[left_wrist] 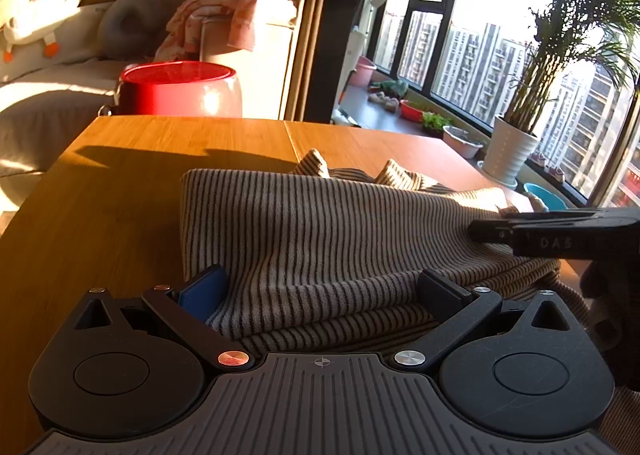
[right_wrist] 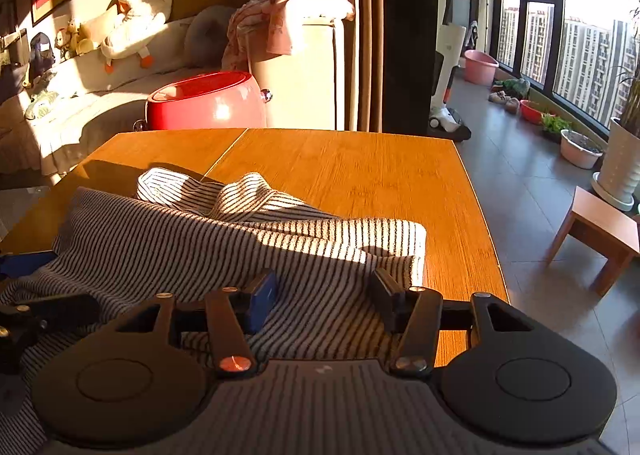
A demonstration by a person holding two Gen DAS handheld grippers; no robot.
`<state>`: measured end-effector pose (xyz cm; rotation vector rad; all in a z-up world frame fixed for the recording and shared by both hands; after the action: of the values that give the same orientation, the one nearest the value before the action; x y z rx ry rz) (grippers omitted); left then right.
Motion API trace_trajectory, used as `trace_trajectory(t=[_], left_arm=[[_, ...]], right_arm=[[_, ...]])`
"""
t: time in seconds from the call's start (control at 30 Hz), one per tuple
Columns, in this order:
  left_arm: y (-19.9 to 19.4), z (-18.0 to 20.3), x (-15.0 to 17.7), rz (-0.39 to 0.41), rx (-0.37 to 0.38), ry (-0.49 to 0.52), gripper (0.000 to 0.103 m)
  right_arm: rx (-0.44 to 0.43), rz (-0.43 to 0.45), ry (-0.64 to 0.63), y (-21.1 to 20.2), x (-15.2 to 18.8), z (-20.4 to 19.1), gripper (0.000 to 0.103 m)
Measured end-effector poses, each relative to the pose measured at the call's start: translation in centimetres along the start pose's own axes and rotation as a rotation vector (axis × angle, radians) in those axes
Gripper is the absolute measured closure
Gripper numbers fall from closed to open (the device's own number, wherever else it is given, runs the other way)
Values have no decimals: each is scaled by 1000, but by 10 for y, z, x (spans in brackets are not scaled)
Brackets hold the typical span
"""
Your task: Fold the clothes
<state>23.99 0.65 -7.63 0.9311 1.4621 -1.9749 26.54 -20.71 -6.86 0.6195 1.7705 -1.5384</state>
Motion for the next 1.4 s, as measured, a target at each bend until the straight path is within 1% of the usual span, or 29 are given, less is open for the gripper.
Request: trace_trajectory(t=[0.03,0.07,0.1,0.13,0.17,0.23,0.3,0.37,0.47,0.53,0.57,0.63,0.7,0.73,0.8,0.83,0.87,0.93,0.97,1.07,1.17,1.23,1.27,1.4], left_arm=[[0,0,0,0,0,0,0],[0,1,0,0,0,-1,0],[0,1,0,-2,-4,3,0],[1,1,0,-4,-9,8,0],[2,2,0,-6,-13,14,0],[2,3,0,-8,-12,18,0],[2,3,1,-9,-10,16,0],[2,3,1,-9,-9,16,0],[2,2,1,-10,-8,15,0],[1,3,2,-9,-7,14,0],[1,3,2,-9,-5,13,0],[1,2,1,-8,-3,10,0],[0,2,1,-6,-1,6,0],[0,2,1,-5,2,3,0],[-2,0,-1,3,16,-11,0],[-3,-1,-1,7,23,-18,0],[-4,-1,-2,11,30,-26,0],[-14,-8,-5,28,73,-76,0],[-22,-14,-9,38,73,-88,0],[-48,-30,-22,70,62,-117,0],[-74,-47,-36,102,50,-147,0],[-94,-51,-49,140,65,-167,0],[-104,-52,-56,160,73,-177,0],[-124,-32,-61,189,107,-127,0]], right_arm=[[-13,-3,10,-3,1,3,51],[-7,-8,19,-7,-1,5,52],[19,-10,16,-10,-3,7,52],[70,-3,2,-15,-6,10,52],[96,9,-12,-19,-12,11,52],[72,56,-10,-31,-32,8,52],[10,69,-1,-32,-51,-4,52],[-52,58,-12,-20,-63,-21,52],[-86,10,-28,18,-69,-43,52],[-90,-21,-21,44,-68,-49,51],[-91,-36,-18,57,-67,-52,46],[-101,-75,-21,74,-61,-55,39],[-101,-100,-32,82,-54,-56,39],[-104,-97,-35,81,-53,-57,41],[-101,-89,-37,78,-53,-57,57],[-80,-81,-37,75,-53,-54,74],[-73,-76,-29,72,-54,-52,85],[-95,-43,-6,56,-58,-51,88],[-111,-18,3,44,-62,-52,89],[-183,75,5,-14,-68,-58,90],[-249,122,-10,-70,-56,-67,90],[-282,120,-27,-99,-37,-74,90],[-300,99,-21,-111,-21,-78,90],[-308,21,5,-125,42,-83,90]])
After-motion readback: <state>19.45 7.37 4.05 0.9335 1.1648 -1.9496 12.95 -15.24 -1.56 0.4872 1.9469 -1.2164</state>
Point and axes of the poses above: each gripper's, at about its wrist camera, not at the fingertips, and y roughly the way its jaws point, z to its right, x to its underside, the point moved 10 cm from there along y, roughly the way its jaws point, and after that the axes turned 3 degrees about -z, right-handed, at the moved point
